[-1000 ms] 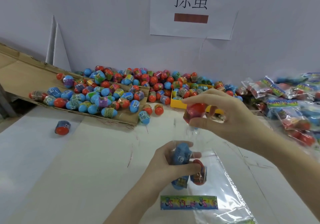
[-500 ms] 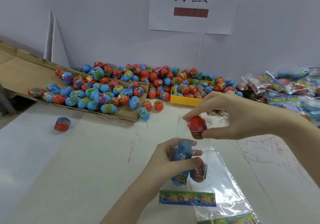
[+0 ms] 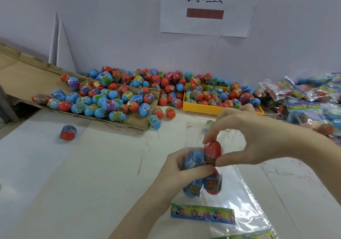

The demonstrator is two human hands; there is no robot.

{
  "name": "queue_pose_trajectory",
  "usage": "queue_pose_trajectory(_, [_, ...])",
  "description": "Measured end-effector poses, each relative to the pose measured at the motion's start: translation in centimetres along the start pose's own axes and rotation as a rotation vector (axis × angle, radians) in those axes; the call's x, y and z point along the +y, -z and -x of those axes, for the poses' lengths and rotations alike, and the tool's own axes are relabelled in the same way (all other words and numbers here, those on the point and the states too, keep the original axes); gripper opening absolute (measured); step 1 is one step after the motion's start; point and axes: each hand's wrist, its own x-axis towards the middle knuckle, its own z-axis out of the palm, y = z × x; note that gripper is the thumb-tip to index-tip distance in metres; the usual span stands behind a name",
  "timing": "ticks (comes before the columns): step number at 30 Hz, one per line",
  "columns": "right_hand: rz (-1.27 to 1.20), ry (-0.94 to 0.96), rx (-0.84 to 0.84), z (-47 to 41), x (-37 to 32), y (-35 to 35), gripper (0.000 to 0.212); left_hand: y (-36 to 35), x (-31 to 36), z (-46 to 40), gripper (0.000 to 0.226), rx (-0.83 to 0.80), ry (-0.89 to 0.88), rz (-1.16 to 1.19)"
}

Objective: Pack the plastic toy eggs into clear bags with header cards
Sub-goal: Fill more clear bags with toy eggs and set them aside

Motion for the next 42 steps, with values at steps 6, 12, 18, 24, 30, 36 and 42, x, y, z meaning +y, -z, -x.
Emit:
queue_pose_trajectory(6, [0.059, 0.073, 0.101, 0.1, 0.6, -1.3, 0.017, 0.0, 0.1, 0.1, 0.029, -0.002, 0.021, 0.016])
queue_pose_trajectory(12, [-0.017, 0.090, 0.256, -0.2, 0.6, -1.9, 0.037, 0.0, 0.1, 0.0, 0.031, 0.024, 0.050, 0.038])
queue_pose_trajectory(18, [-0.324, 0.014, 0.418, -1.7, -0.4, -2.6, 0.041, -0.1, -0.1, 0.0, 0.024, -0.049, 0.156, -0.032])
queue_pose_trajectory(24, [-0.464, 0.059, 0.397, -2.2, -0.3, -3.3, 0.029, -0.1, 0.3, 0.2, 0.019, -0.092, 0.201, -0.170])
queue_pose_trajectory(30, [-0.431, 0.070, 0.425, -2.0, -0.3, -3.6, 0.041, 0.0, 0.5, -0.1, 0.042, 0.216, -0.109, -0.119])
queue_pose_trajectory(36, [-0.300, 0.081, 0.526, -2.0, -0.7, -4.1, 0.052, 0.0, 0.5, -0.1, 0.018, 0.300, -0.253, -0.074])
queue_pose_trajectory(42, [0.182, 0.195, 0.849, -1.6, -0.5, -5.3, 0.010, 0.0, 0.5, 0.0, 0.034, 0.334, -0.271, -0.042])
